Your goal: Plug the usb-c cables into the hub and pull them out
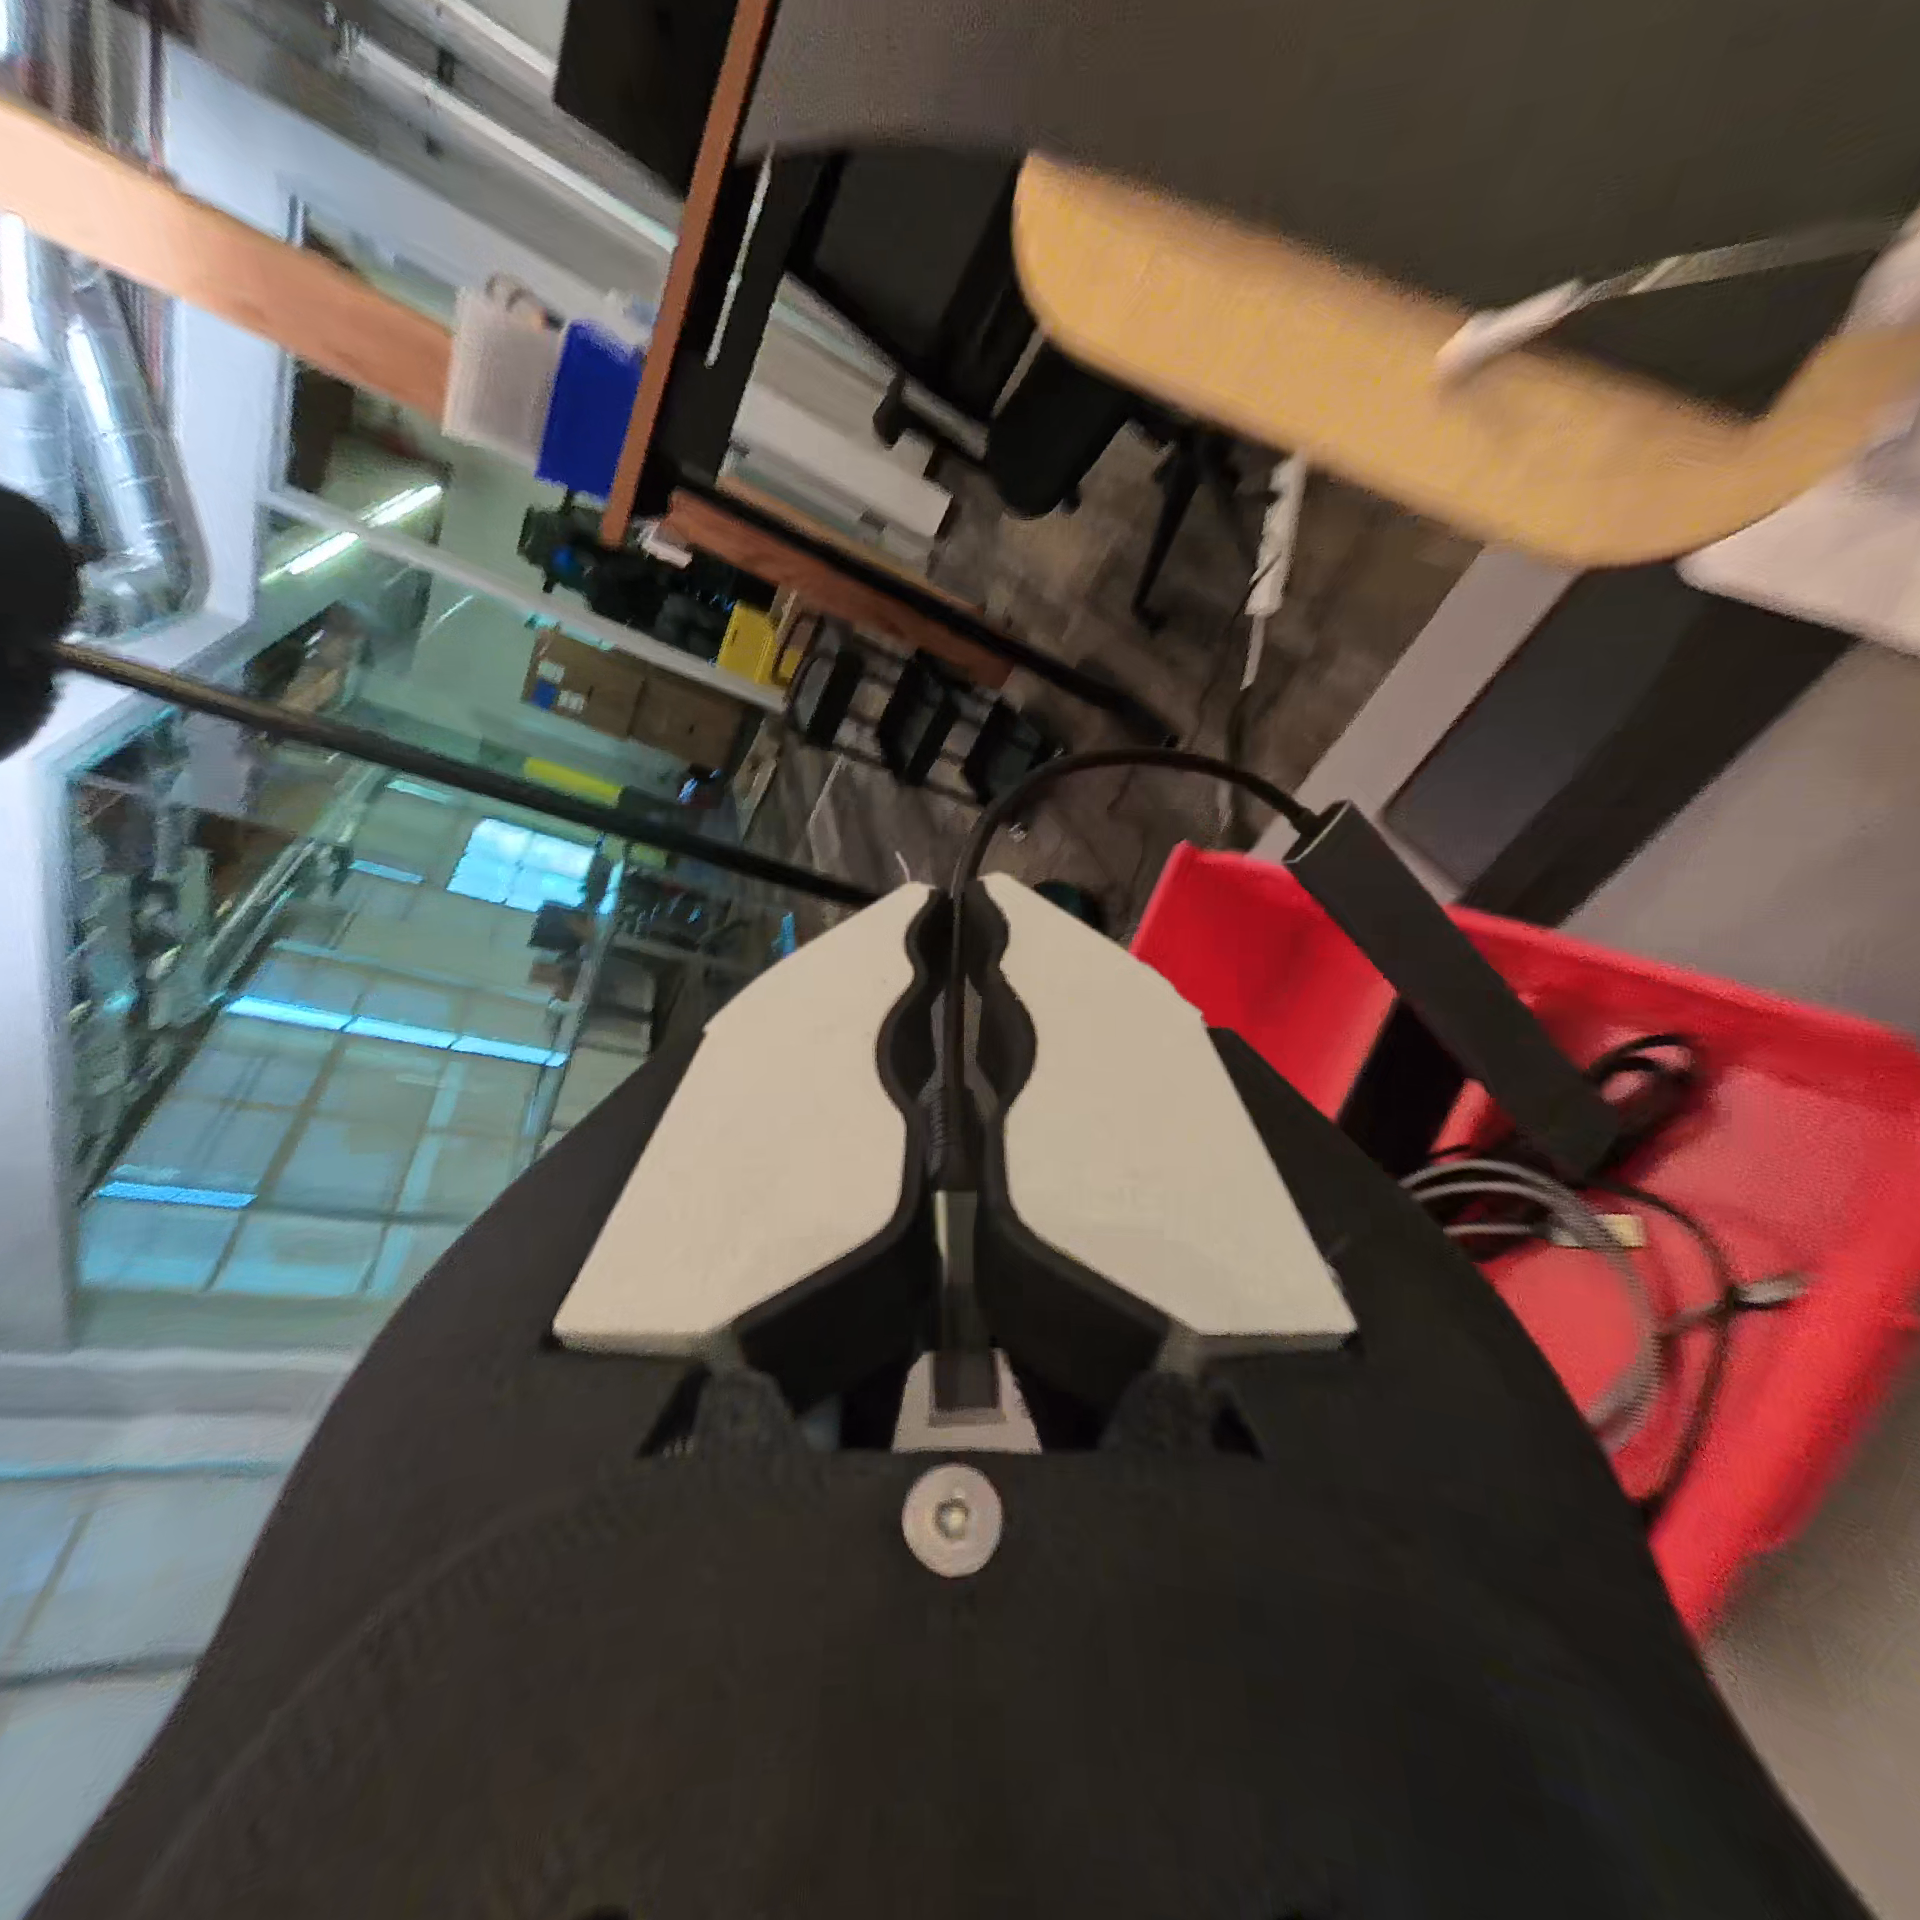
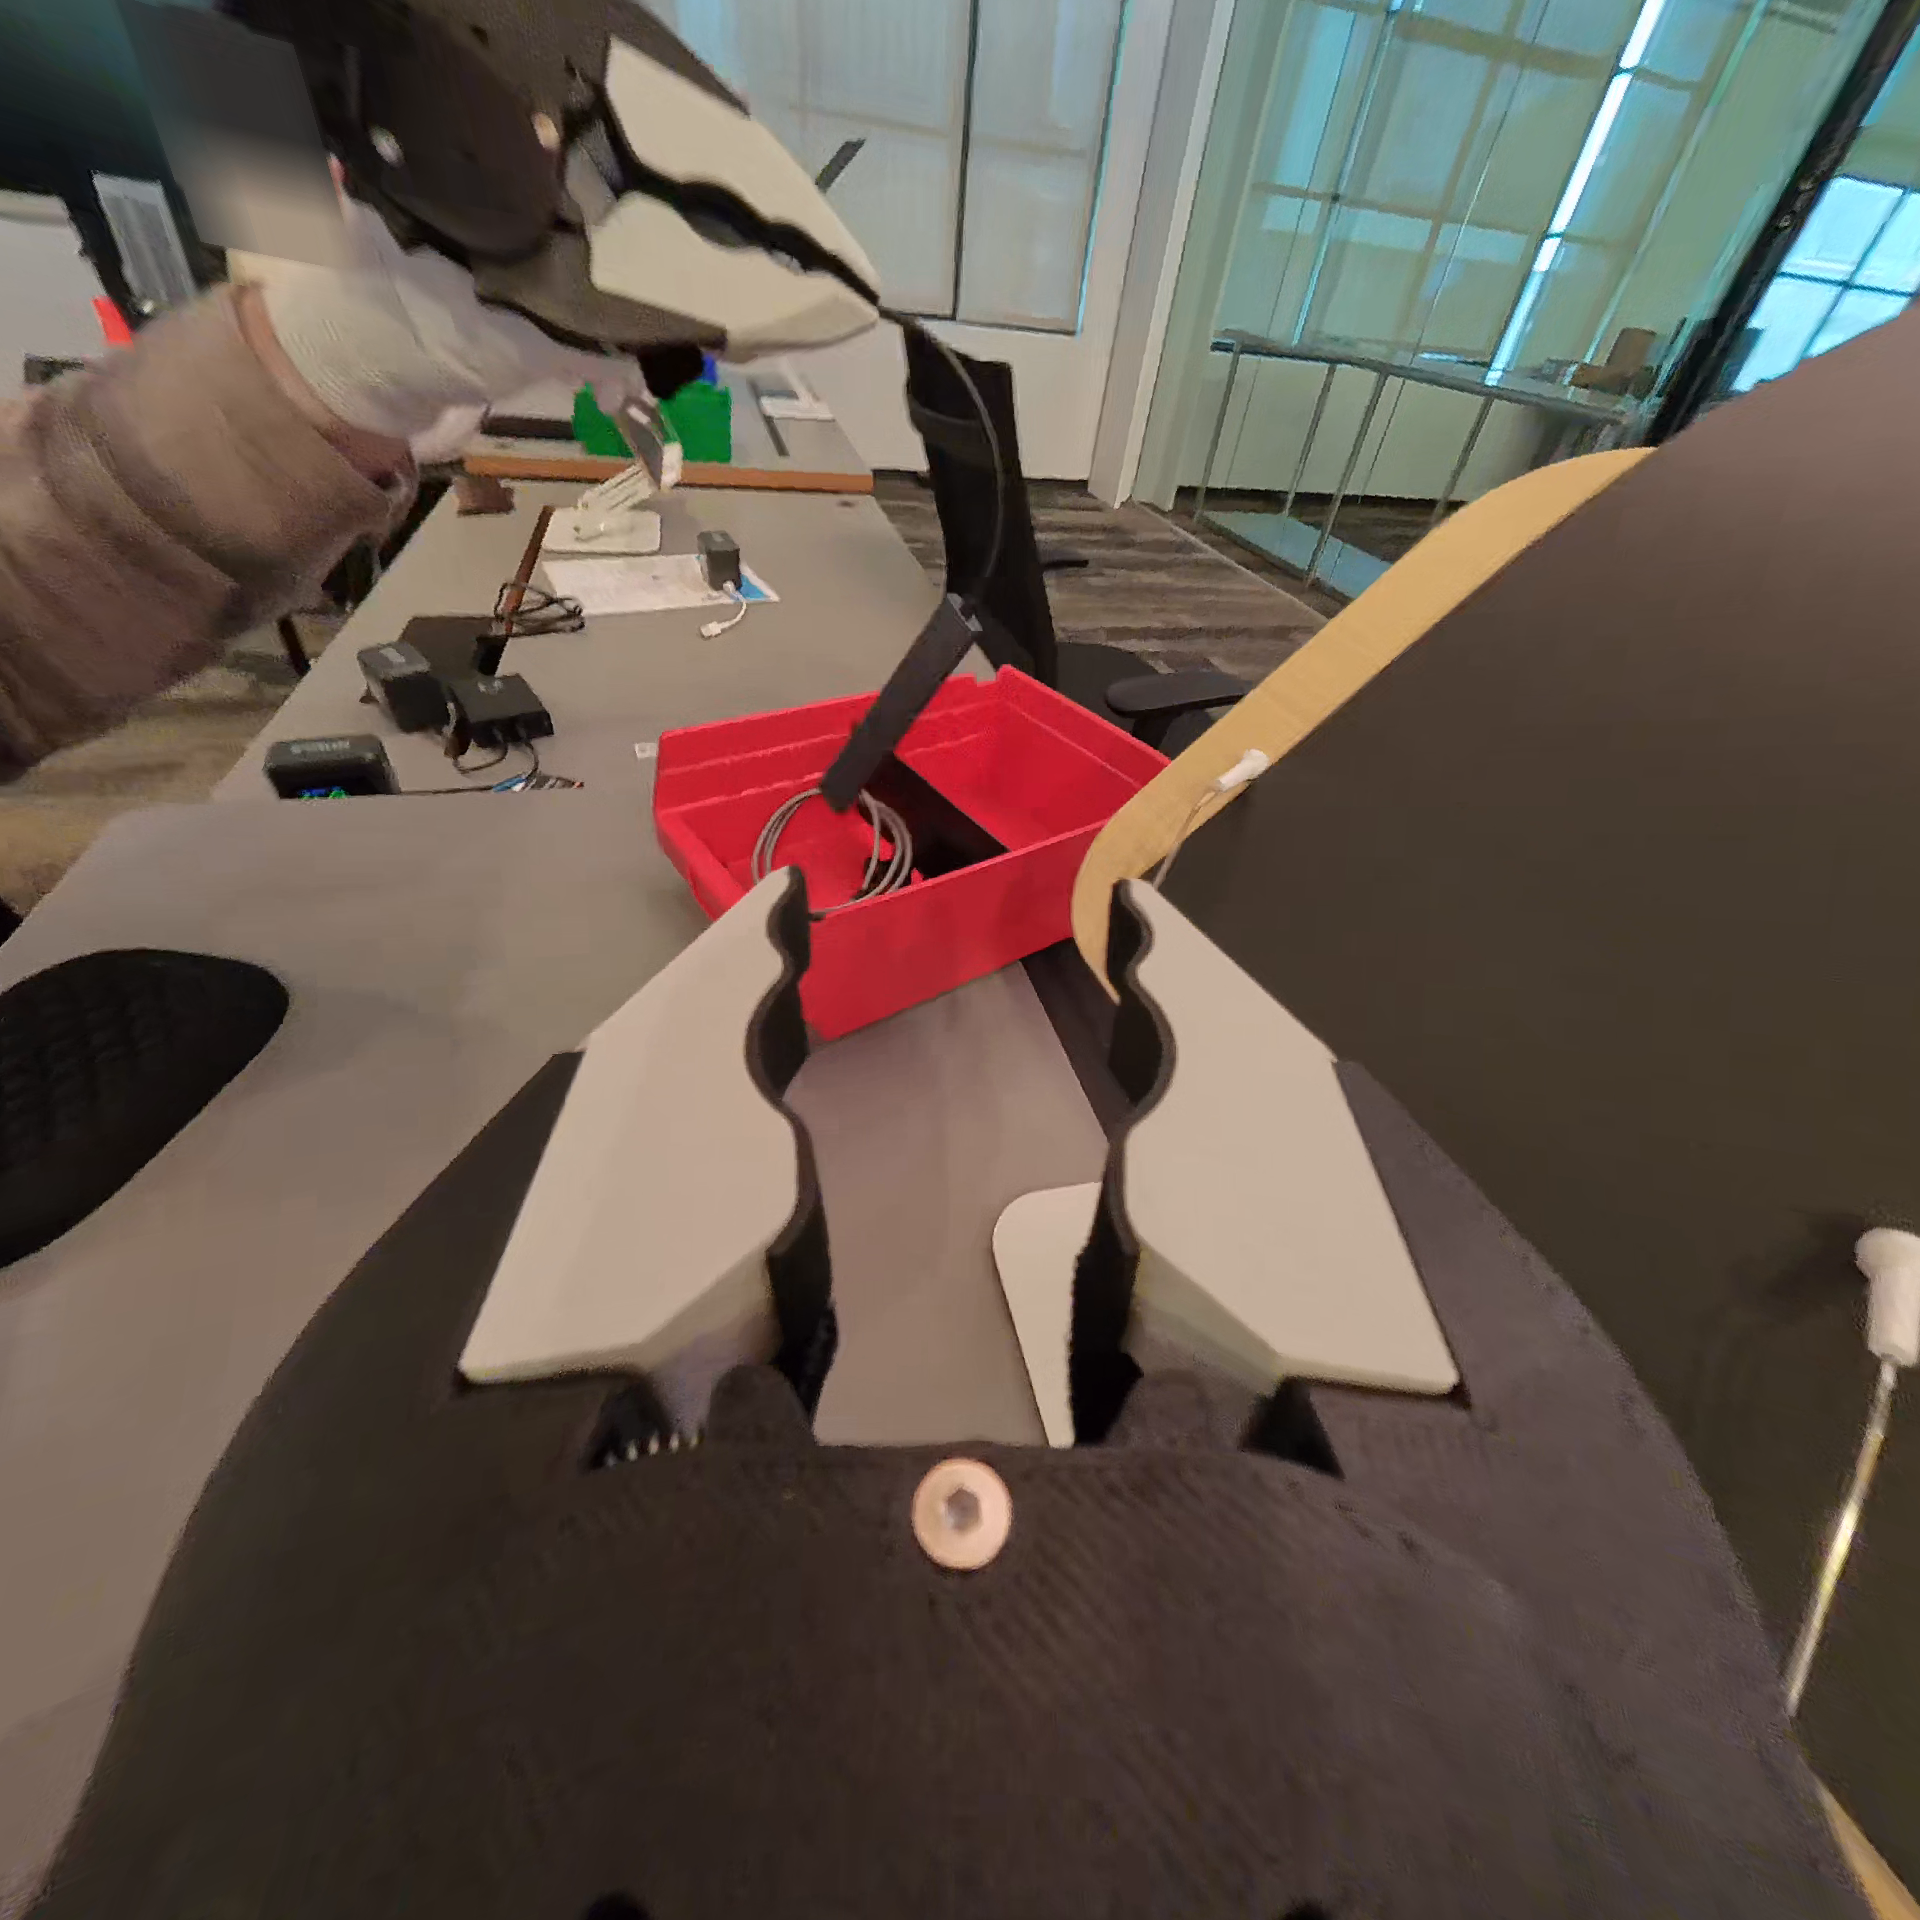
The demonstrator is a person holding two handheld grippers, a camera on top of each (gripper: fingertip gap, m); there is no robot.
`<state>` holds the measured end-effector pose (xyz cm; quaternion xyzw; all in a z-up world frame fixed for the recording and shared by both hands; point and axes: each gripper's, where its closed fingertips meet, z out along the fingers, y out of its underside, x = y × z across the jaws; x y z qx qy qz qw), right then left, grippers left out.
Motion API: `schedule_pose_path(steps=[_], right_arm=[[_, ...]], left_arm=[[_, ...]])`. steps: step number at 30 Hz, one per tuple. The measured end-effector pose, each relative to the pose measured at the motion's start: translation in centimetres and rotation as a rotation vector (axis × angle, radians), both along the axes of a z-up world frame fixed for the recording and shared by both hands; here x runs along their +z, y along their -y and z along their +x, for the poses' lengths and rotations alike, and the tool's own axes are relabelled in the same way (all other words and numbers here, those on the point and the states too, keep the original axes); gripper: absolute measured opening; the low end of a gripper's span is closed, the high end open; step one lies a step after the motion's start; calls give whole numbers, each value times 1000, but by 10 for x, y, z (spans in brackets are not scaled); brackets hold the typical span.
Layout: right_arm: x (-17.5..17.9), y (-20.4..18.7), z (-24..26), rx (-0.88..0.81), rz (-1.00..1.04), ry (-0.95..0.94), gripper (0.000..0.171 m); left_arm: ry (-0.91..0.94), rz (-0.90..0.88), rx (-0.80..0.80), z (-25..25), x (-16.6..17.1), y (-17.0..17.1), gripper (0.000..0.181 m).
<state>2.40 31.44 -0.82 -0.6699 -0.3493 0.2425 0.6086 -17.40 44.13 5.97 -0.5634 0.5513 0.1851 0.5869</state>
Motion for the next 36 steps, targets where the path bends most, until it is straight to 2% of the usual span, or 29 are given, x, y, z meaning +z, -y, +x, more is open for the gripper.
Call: schedule_pose_path(steps=[7, 10, 12, 15, 17, 18, 20, 21, 22, 25, 32, 36], right_arm=[[-22, 27, -35, 217, -82, 89, 76], [-32, 42, -54, 332, -98, 122, 80], [-37, 39, -63, 330, -98, 149, 82], [-38, 41, -77, 352, -85, 165, 77], [-36, 43, -84, 367, -66, 184, 54], [-33, 44, -87, 371, -54, 185, 50], [-25, 50, -93, 399, -22, 169, 25], [-20, 53, -95, 408, -2, 149, 23], [-15, 54, -96, 409, 7, 131, 26], [-5, 46, -96, 347, 3, 93, 62], [8, 52, -80, 311, 67, 114, 62], [21, 59, -64, 303, 78, 59, 88]], left_arm=[[31, -60, -174, 51, 12, 95, 3], [3, -39, -221, 71, 19, 125, 3], [5, -50, -260, 82, 26, 142, 3], [-7, -46, -283, 94, 39, 159, 3], [-10, -46, -298, 100, 46, 169, 3], [-16, -44, -298, 102, 49, 172, 3], [-19, -37, -311, 107, 56, 180, 3], [-19, -37, -310, 109, 58, 183, 3], [-22, -36, -314, 111, 60, 186, 3], [-27, -31, -316, 114, 63, 194, 3], [-14, -27, -296, 107, 70, 197, 3], [-2, -36, -291, 100, 72, 196, 3]])
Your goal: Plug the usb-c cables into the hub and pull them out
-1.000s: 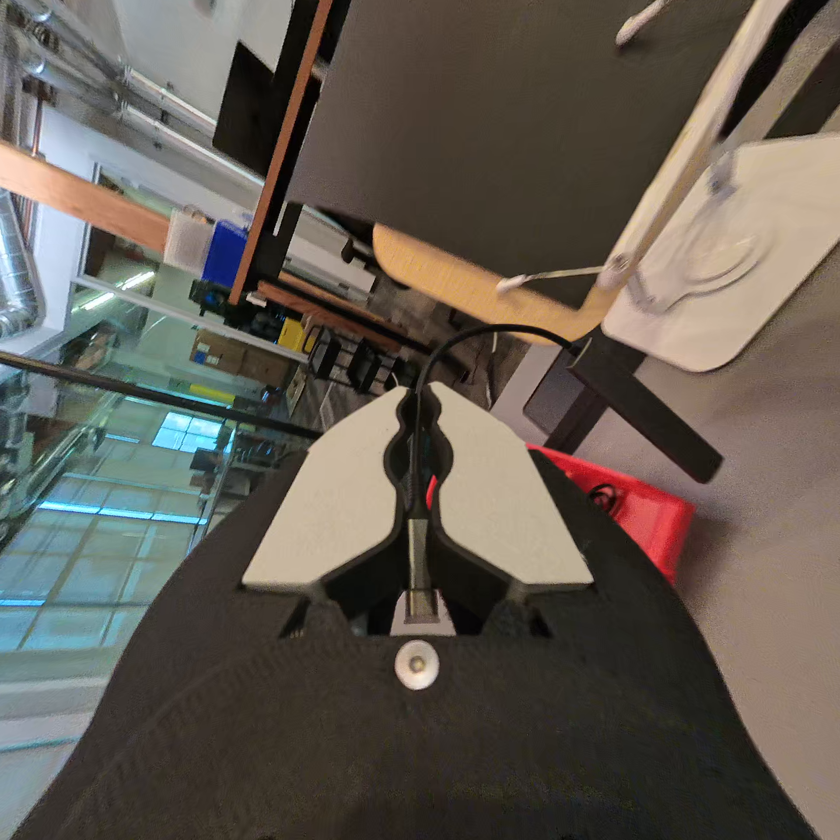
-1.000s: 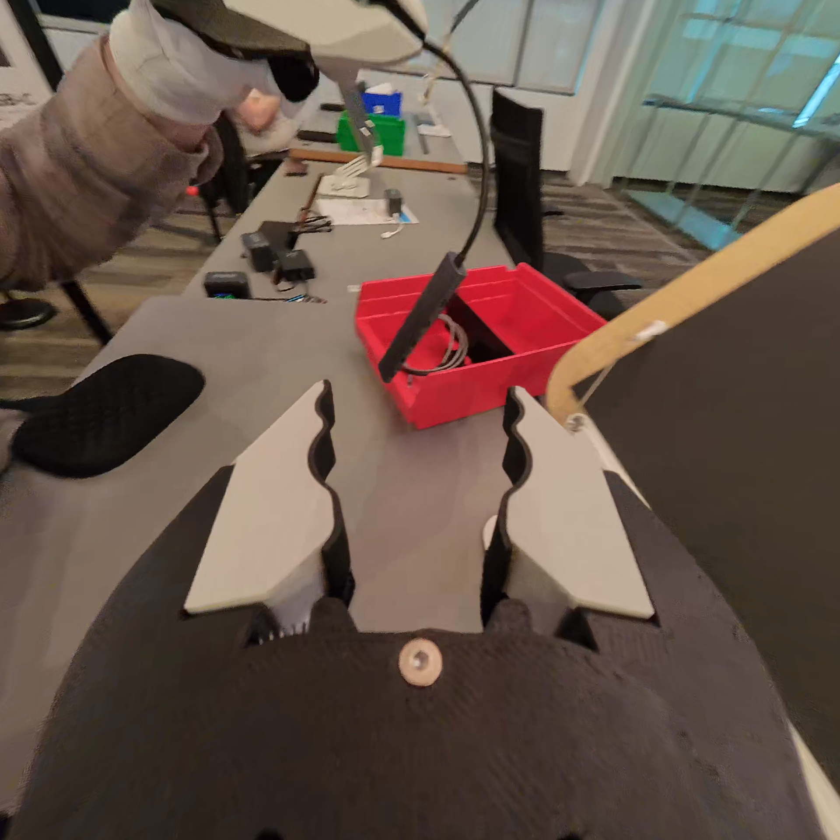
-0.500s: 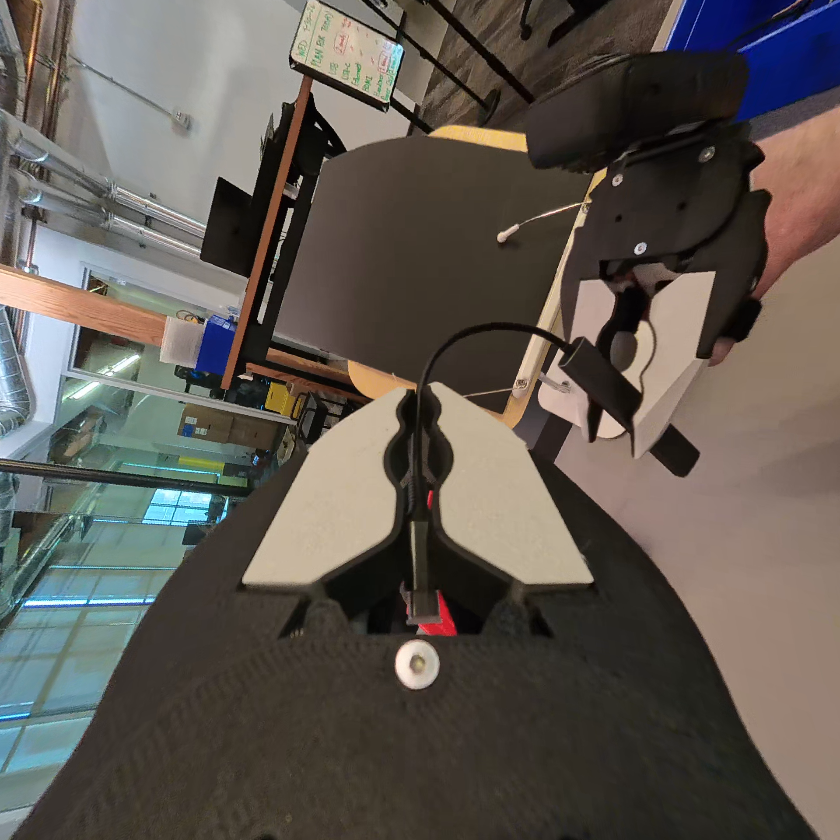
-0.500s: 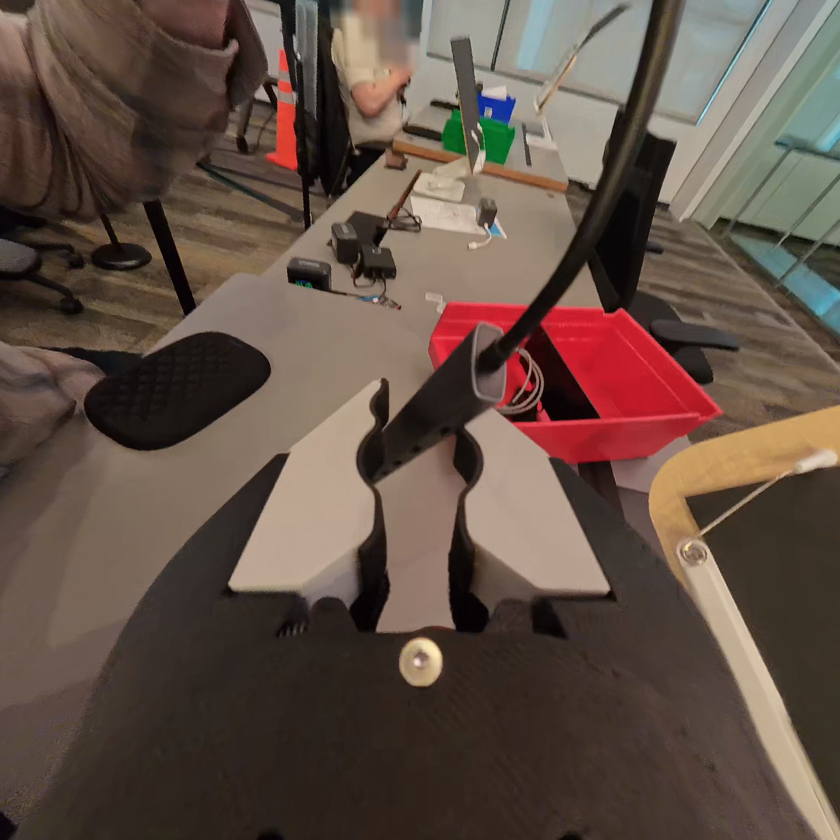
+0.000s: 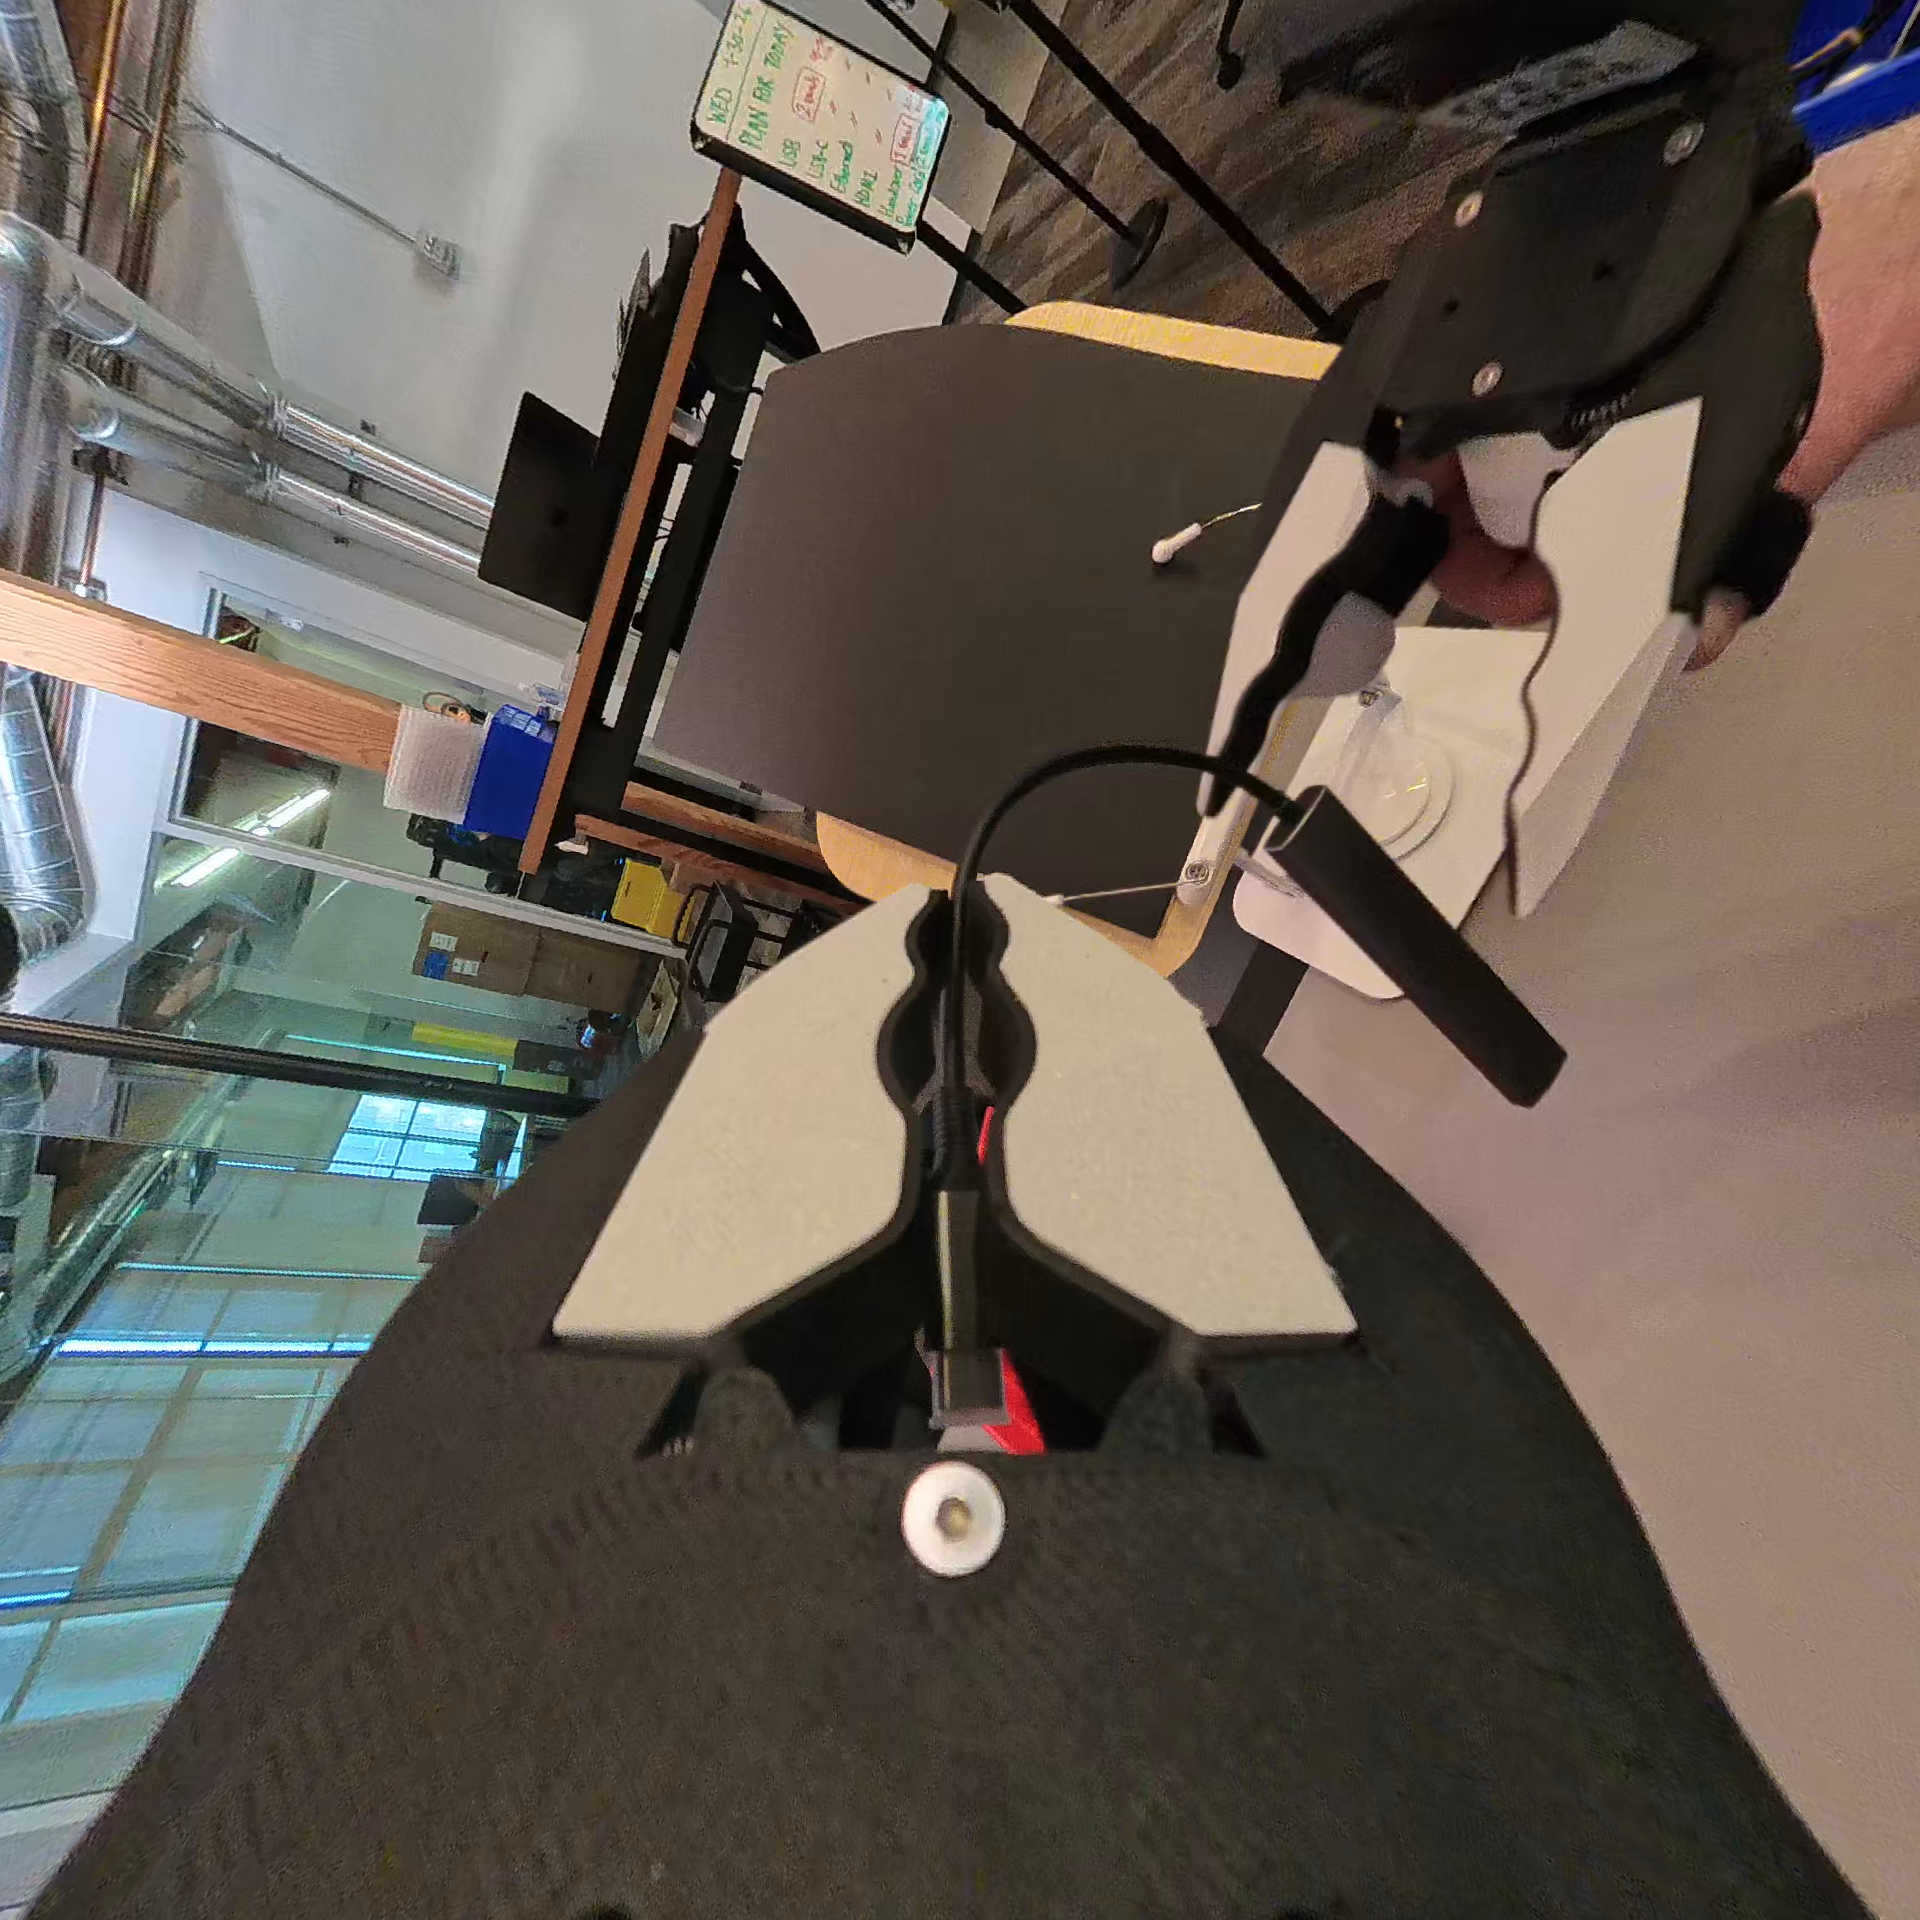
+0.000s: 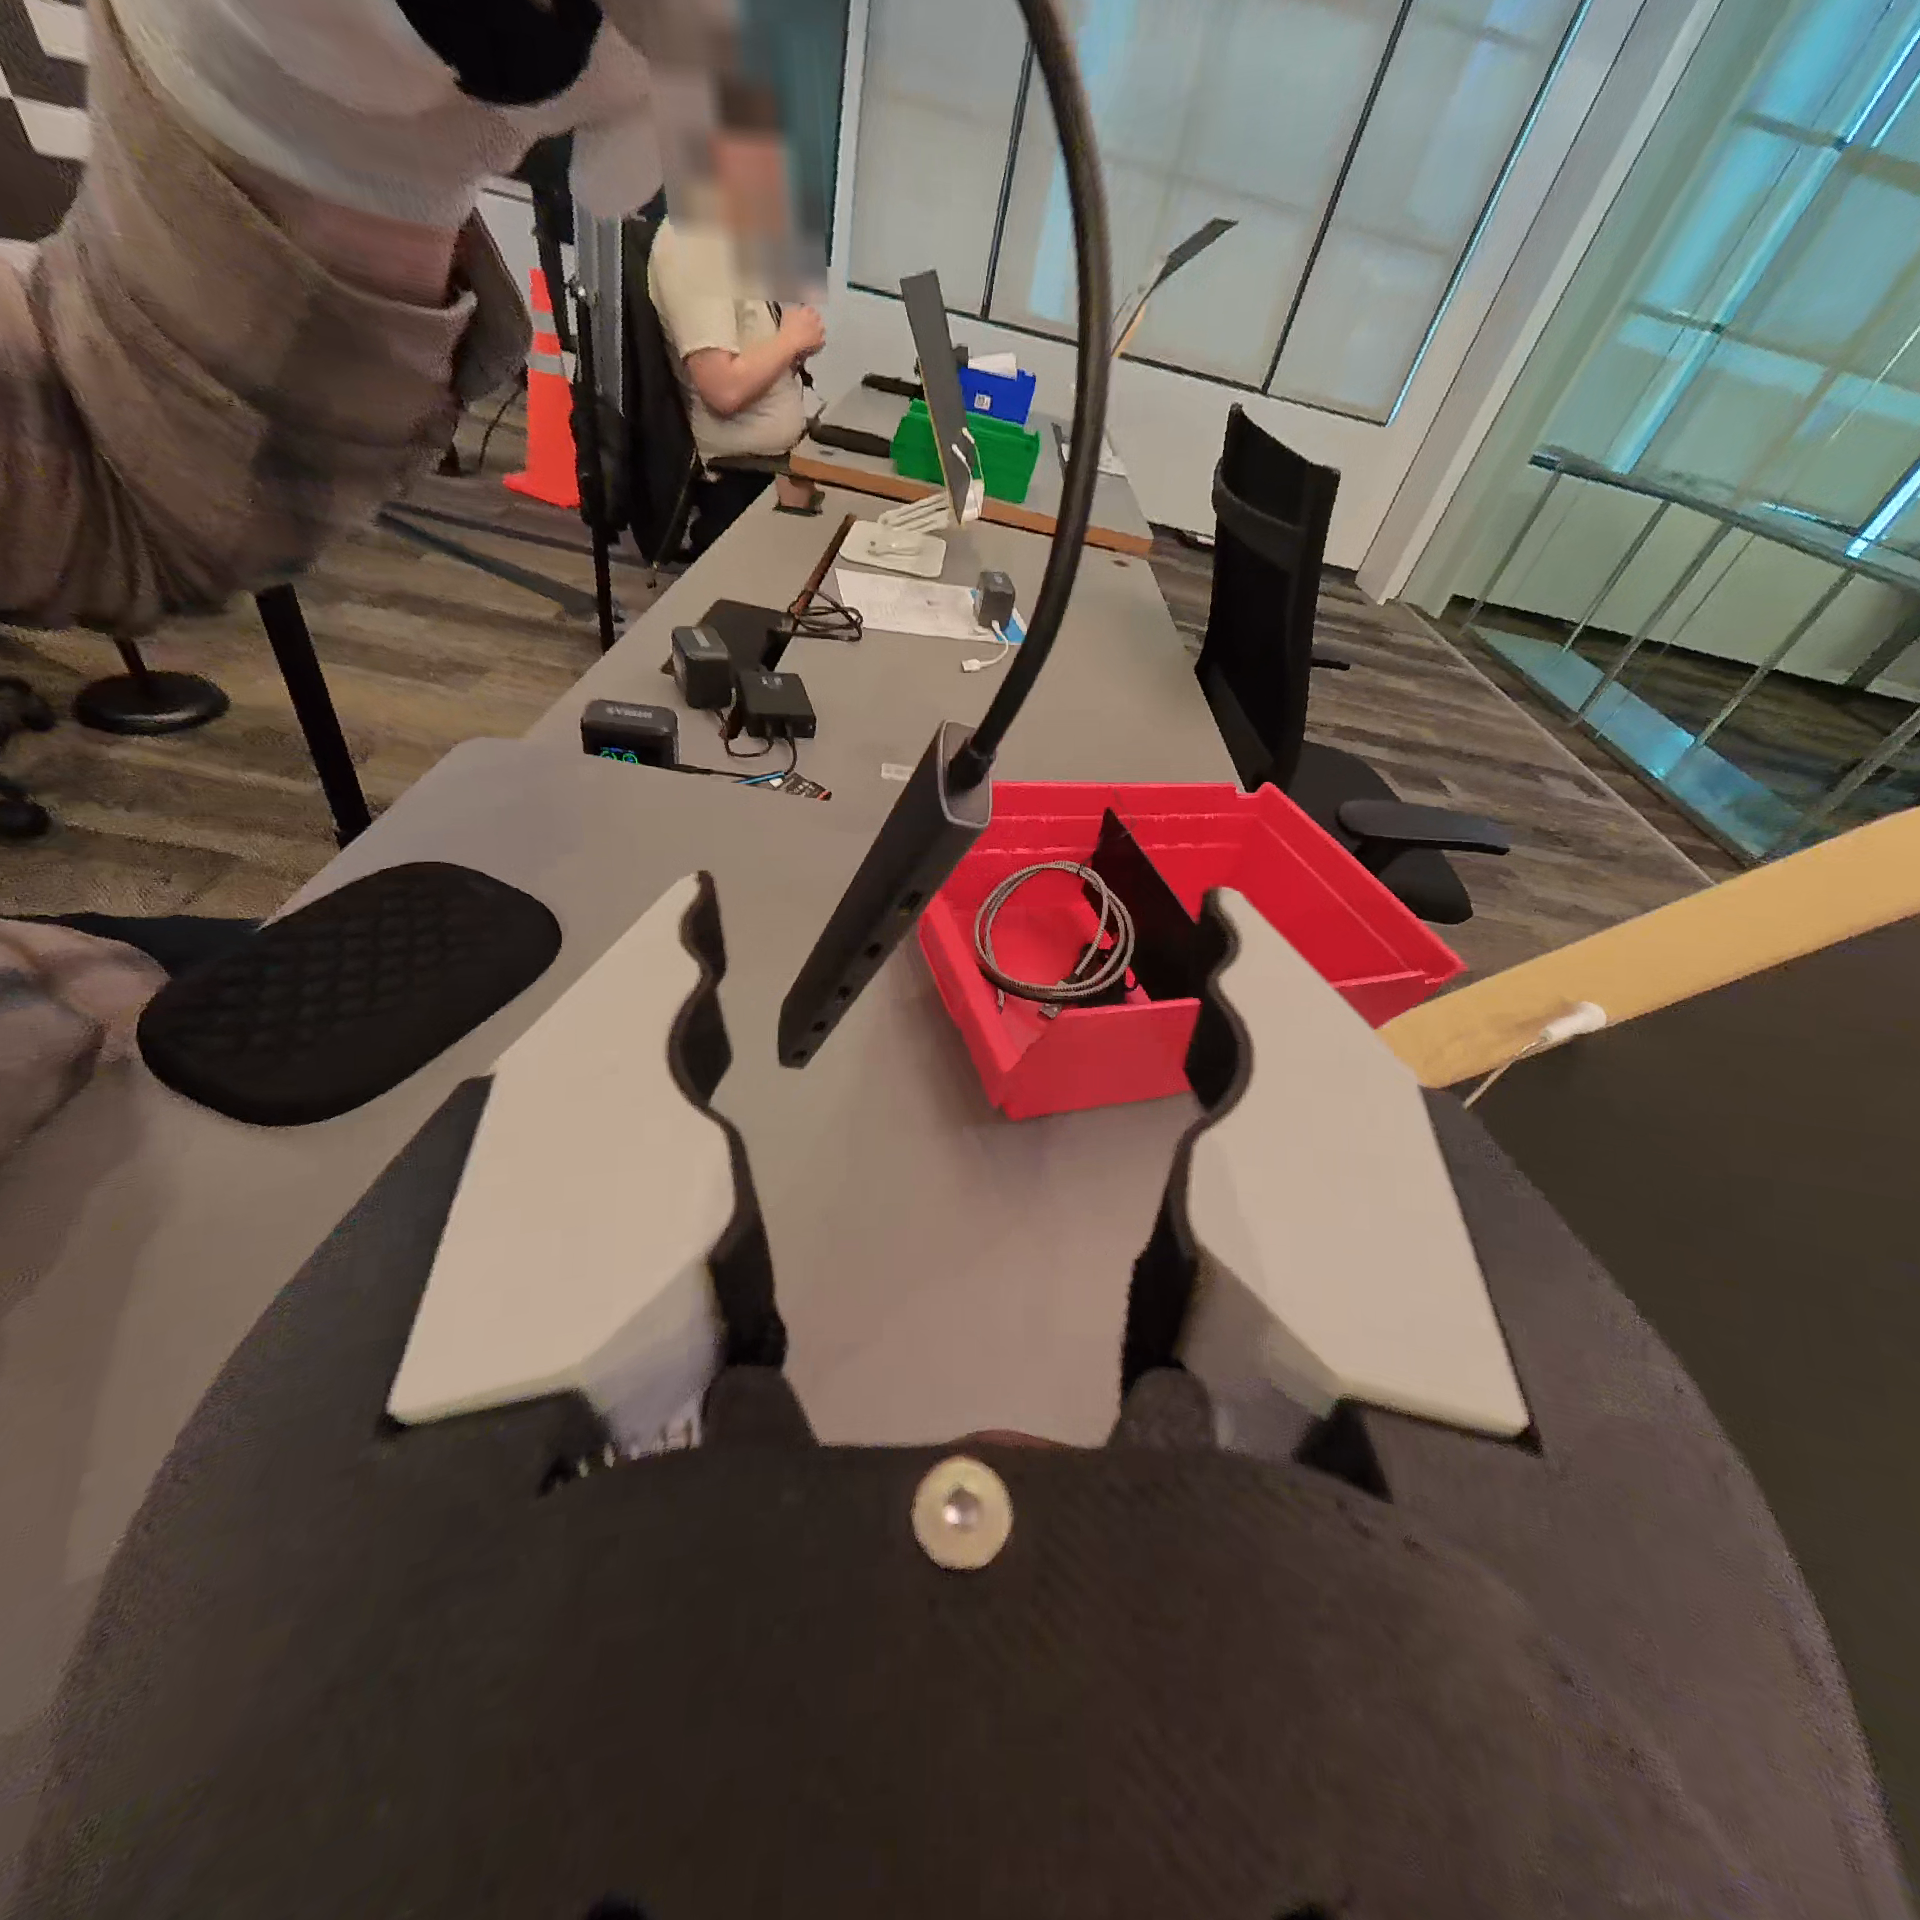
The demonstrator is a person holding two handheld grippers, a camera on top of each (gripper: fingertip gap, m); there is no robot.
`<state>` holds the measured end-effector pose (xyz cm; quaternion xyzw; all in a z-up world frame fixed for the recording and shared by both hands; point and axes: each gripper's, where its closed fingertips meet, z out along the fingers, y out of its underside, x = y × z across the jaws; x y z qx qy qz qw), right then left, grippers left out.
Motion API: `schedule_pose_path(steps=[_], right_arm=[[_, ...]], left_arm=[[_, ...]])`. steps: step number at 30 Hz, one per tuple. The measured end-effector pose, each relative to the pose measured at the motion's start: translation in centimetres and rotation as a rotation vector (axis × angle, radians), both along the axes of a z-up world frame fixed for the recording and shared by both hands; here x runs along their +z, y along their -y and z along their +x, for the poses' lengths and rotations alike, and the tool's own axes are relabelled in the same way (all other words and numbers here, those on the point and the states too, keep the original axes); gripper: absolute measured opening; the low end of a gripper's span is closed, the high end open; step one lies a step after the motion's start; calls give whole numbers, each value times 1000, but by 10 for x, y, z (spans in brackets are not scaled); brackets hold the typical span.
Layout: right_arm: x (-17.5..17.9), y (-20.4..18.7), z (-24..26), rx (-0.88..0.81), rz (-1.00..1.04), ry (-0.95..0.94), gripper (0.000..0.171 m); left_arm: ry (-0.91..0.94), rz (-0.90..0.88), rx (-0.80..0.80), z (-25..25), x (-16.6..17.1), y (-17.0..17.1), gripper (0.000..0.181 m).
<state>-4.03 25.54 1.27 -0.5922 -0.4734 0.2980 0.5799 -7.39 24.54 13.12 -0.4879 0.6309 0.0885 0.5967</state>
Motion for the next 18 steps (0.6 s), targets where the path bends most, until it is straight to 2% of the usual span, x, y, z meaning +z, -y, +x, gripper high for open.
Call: schedule_pose_path(steps=[2, 5, 9, 13, 16, 18], right_arm=[[0, 3, 1, 10, -3, -6, 104], [-7, 3, -5, 33, -16, 10, 106], [-22, -4, -24, 66, -55, 25, 99], [-34, -10, -45, 109, -87, 16, 85], [-39, -10, -56, 141, -107, 16, 67], [-42, -8, -59, 159, -102, 32, 39]], left_arm=[[-2, -2, 2, -1, -2, 0, 3], [-3, -3, 2, -1, -6, -1, 3], [13, -18, -14, 1, -6, 2, 3], [22, -24, -22, 1, -5, 6, 3], [25, -31, -27, 1, -5, 8, 3], [30, -31, -28, -1, -5, 8, 3]])
